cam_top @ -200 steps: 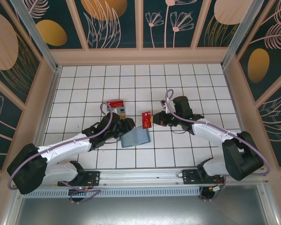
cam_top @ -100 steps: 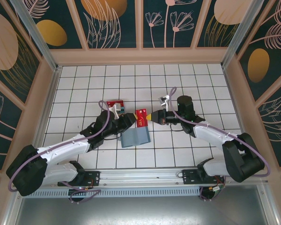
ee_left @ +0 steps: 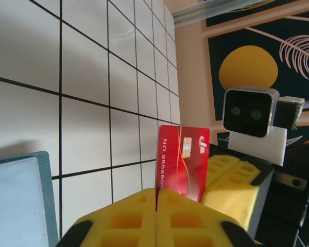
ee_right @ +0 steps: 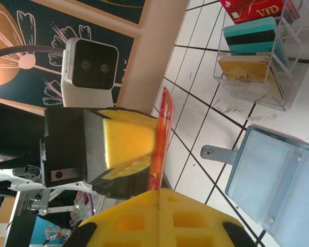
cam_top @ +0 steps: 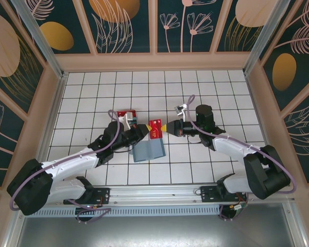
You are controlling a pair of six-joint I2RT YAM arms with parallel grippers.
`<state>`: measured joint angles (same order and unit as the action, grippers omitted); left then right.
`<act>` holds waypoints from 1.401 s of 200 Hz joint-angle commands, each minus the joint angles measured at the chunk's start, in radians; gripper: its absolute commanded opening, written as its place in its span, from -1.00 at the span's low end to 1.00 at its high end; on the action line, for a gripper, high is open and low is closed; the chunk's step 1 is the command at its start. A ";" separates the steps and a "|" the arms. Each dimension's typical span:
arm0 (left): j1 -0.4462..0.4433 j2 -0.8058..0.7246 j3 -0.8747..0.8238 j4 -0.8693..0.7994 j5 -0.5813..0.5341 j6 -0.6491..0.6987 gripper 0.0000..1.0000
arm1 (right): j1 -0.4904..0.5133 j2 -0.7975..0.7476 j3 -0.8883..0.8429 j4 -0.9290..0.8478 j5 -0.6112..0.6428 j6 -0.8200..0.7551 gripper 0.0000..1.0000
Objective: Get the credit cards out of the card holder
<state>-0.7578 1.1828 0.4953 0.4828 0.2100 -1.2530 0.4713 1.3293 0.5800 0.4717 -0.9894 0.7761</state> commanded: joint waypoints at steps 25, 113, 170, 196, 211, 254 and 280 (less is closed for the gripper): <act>-0.002 -0.038 0.001 0.066 0.021 0.018 -1.00 | 0.007 0.016 0.002 0.007 -0.023 -0.027 -0.67; -0.002 -0.107 0.222 -0.547 -0.228 0.405 -1.00 | -0.003 -0.036 0.054 -0.195 0.100 -0.142 0.97; -0.002 -0.082 0.389 -0.793 -0.506 0.824 -1.00 | -0.012 -0.071 0.096 -0.282 0.150 -0.208 0.97; -0.003 -0.027 0.470 -0.854 -0.578 1.037 -1.00 | -0.019 -0.081 0.104 -0.302 0.153 -0.225 0.97; 0.001 0.030 0.525 -0.898 -0.600 1.170 -1.00 | -0.025 -0.090 0.103 -0.299 0.156 -0.227 0.97; 0.039 0.160 0.584 -0.927 -0.612 1.521 -1.00 | -0.042 -0.112 0.095 -0.292 0.153 -0.228 0.97; 0.067 0.193 0.582 -0.895 -0.595 1.696 -1.00 | -0.055 -0.132 0.080 -0.292 0.158 -0.228 0.97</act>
<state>-0.7136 1.3552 1.0557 -0.4015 -0.3721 0.1768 0.4328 1.2385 0.6552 0.1749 -0.8349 0.5739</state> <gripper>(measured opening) 0.063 0.987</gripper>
